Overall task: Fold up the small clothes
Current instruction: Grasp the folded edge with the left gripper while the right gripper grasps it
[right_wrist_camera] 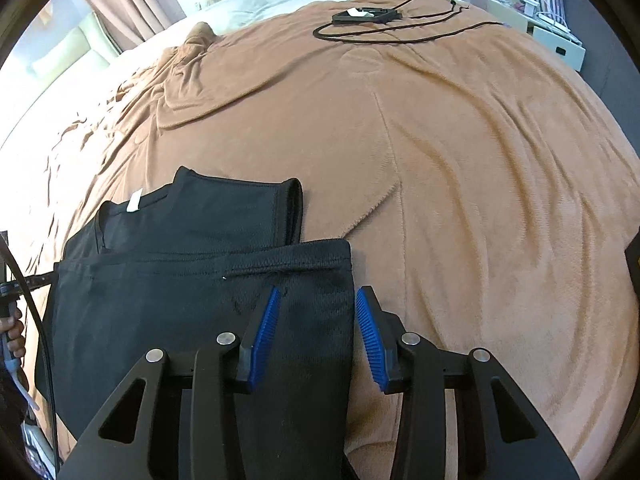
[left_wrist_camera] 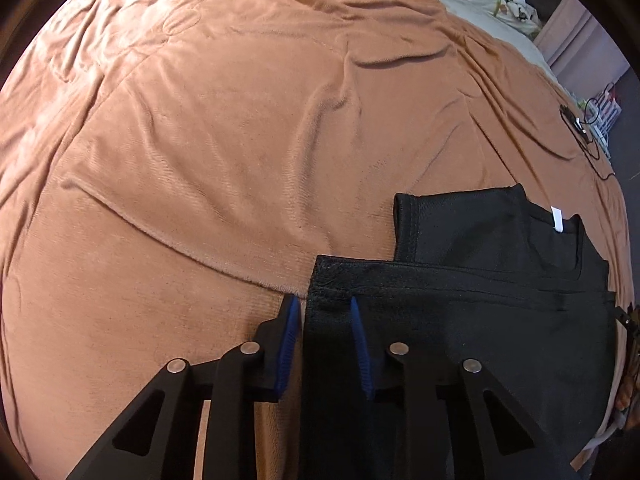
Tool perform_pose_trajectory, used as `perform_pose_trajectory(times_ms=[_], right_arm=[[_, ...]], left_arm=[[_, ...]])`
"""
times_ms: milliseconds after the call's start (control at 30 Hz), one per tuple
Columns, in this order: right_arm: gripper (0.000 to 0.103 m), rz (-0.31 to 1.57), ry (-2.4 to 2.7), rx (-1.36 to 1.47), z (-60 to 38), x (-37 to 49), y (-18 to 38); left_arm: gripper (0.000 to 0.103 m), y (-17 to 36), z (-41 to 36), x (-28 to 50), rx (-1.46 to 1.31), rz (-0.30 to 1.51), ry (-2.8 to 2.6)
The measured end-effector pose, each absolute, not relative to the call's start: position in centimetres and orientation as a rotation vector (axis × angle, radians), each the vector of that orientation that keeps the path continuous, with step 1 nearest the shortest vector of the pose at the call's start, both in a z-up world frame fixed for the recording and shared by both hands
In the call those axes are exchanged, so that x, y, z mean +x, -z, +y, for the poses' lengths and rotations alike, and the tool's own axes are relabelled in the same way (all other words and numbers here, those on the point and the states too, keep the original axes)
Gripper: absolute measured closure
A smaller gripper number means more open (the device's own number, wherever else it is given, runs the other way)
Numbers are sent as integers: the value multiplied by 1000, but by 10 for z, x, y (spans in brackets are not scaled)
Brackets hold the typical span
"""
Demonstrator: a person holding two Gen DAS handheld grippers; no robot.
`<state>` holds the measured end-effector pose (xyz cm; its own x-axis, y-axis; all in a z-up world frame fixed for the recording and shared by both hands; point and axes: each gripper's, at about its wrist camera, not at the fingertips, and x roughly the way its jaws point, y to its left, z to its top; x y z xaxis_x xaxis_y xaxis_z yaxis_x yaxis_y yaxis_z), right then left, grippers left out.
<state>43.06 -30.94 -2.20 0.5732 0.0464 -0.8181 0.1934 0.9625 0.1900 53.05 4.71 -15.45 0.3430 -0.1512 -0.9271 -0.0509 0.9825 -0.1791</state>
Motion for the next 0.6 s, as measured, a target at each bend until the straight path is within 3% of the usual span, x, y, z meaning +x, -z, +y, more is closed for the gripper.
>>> perform_pose_trajectory(times_ms=[133, 333, 600], right_arm=[[81, 974, 87, 246, -311, 439, 28], [101, 959, 60, 217, -308, 443, 28], [103, 889, 68, 172, -300, 429, 10]], left_arm=[[91, 153, 41, 530, -148, 1201, 76], [97, 141, 40, 529, -135, 1169, 84], [98, 113, 43, 519, -129, 1105, 86]])
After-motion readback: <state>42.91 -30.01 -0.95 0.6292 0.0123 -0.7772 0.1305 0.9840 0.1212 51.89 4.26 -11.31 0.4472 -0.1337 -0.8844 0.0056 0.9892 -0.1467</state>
